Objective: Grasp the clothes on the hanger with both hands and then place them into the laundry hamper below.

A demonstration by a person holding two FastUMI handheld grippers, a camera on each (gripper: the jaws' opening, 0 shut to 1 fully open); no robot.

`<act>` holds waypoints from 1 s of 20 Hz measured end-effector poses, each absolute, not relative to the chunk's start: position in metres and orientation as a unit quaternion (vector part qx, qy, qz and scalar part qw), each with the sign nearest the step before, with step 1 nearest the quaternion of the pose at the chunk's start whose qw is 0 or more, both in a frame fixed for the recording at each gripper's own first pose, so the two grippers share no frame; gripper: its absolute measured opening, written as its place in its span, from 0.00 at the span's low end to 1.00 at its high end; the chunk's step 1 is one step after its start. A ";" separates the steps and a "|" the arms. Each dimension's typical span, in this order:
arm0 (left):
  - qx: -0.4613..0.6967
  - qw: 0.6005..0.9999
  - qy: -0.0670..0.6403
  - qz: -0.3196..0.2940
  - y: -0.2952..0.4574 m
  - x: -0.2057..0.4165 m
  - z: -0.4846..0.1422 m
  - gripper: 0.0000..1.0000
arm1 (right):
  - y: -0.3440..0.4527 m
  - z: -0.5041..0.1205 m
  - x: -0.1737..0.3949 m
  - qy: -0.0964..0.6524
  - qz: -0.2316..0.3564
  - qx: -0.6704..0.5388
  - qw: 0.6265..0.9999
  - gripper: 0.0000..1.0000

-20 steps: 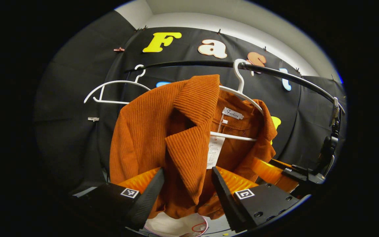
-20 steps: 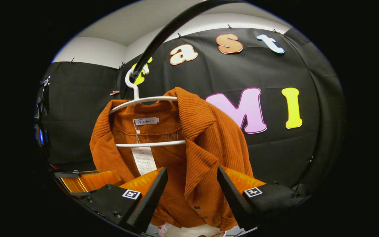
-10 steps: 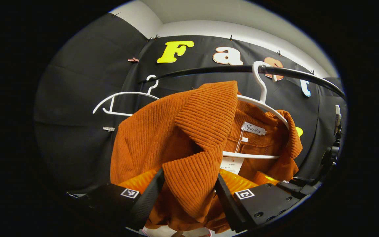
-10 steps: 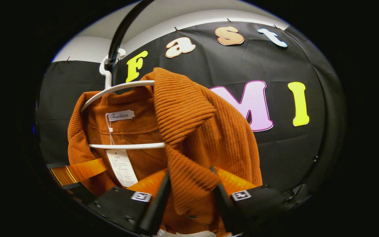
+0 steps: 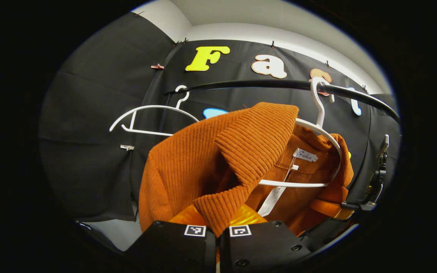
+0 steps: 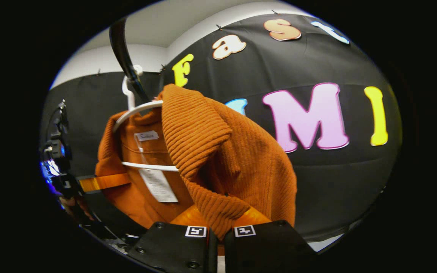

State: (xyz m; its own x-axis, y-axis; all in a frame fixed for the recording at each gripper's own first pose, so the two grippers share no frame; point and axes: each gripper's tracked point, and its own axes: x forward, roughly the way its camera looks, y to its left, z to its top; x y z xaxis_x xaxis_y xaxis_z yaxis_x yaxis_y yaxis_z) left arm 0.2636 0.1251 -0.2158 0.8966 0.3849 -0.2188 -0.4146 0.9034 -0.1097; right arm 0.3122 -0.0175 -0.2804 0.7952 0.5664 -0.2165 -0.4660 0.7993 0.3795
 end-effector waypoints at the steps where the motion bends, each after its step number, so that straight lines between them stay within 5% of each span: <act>1: -0.087 0.973 0.099 0.192 0.119 0.259 -0.211 0.08 | -0.008 -0.270 0.301 0.159 0.308 0.178 0.921 0.12; 4: -0.163 0.971 0.149 0.089 0.080 0.249 -0.204 0.08 | 0.001 -0.243 0.281 0.146 0.372 0.242 0.884 0.12; 6: -0.150 0.974 0.153 0.076 0.082 0.245 -0.192 0.08 | -0.001 -0.226 0.279 0.125 0.386 0.247 0.880 0.12; 12: -0.129 0.990 0.054 0.035 0.075 0.239 -0.107 0.08 | -0.029 -0.145 0.288 0.028 0.391 0.368 0.843 0.12; 17: -0.185 0.979 -0.031 0.076 0.140 0.230 -0.065 0.08 | -0.080 -0.113 0.321 -0.036 0.340 0.458 0.821 0.07; 20: -0.169 0.979 -0.020 0.110 0.179 0.235 -0.072 0.08 | -0.089 -0.120 0.331 -0.026 0.321 0.446 0.835 0.07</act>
State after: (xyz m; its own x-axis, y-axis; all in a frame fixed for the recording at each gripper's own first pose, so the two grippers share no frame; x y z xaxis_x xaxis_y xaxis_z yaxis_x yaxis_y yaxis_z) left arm 0.2351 0.1791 -0.0724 0.9751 0.2219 0.0010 -0.2086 0.9184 -0.3362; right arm 0.3307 -0.0889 -0.1201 0.7925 0.5134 0.3291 -0.5592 0.3966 0.7280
